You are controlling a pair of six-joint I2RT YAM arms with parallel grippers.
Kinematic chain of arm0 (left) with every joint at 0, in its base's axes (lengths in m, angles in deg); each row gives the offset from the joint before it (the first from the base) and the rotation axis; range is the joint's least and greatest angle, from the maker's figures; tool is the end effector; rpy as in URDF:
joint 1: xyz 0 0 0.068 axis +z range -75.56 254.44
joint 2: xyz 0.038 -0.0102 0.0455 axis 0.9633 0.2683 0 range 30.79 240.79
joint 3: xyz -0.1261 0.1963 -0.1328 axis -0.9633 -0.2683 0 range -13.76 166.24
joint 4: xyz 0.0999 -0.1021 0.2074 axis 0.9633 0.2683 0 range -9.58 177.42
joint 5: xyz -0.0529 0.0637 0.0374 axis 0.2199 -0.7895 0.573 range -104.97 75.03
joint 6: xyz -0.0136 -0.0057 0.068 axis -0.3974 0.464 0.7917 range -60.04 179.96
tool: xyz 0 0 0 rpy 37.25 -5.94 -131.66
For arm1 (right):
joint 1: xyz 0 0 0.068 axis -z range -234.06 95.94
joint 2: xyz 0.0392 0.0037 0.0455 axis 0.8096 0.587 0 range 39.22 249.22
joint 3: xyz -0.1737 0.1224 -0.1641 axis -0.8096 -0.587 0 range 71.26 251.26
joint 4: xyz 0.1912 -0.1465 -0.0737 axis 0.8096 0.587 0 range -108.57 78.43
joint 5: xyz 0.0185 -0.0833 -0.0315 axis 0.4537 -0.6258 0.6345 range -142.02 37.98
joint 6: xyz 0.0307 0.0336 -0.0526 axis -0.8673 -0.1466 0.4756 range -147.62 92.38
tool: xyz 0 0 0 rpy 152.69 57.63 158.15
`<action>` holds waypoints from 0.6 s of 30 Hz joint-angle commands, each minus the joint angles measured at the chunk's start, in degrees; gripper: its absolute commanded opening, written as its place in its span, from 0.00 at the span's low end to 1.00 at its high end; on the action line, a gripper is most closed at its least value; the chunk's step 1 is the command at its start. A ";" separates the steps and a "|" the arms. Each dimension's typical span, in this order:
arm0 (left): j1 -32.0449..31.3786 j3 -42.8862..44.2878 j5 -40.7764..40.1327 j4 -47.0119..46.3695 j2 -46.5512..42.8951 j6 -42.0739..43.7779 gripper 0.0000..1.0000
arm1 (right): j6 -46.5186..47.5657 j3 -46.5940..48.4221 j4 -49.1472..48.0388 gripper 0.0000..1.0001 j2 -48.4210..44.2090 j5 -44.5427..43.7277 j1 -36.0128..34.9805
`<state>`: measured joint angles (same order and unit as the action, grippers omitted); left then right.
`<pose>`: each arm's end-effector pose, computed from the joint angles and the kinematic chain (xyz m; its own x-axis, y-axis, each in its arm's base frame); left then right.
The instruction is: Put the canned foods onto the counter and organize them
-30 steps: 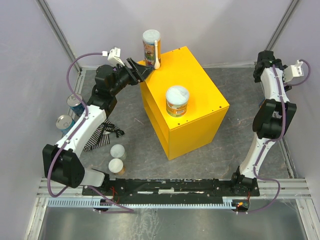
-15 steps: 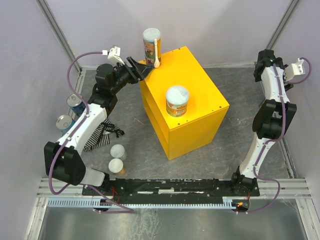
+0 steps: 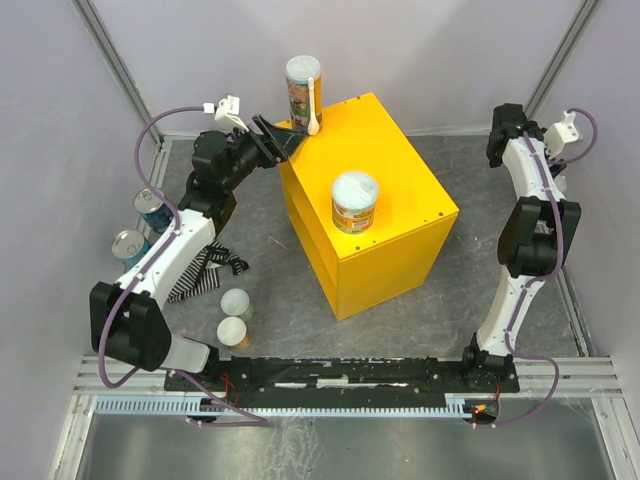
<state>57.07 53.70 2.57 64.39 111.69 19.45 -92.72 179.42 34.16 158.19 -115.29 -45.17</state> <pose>0.3280 -0.1204 0.3793 -0.3389 -0.5429 -0.7683 0.4628 0.6148 -0.6386 0.4189 -0.1166 0.2664 0.0471 0.4057 -0.9128 0.9971 0.0357 0.0673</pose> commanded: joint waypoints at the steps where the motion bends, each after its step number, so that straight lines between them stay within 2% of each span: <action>1: 0.05 -1.54 -2.47 -7.16 -0.64 -0.97 0.74 | 2.75 1.61 -2.30 0.74 -1.74 -3.44 -1.80; 8: 0.05 -3.31 -1.34 -9.14 0.03 -0.67 0.74 | -5.65 7.28 7.21 0.75 3.06 -5.27 -2.88; 18: 0.05 -7.56 2.01 -13.89 0.08 0.41 0.74 | -15.70 7.89 14.67 0.75 7.13 -9.92 -4.10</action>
<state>57.07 48.26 2.13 54.44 111.69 19.25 -102.71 185.30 44.00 163.70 -120.64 -48.45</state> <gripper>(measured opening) 0.739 0.746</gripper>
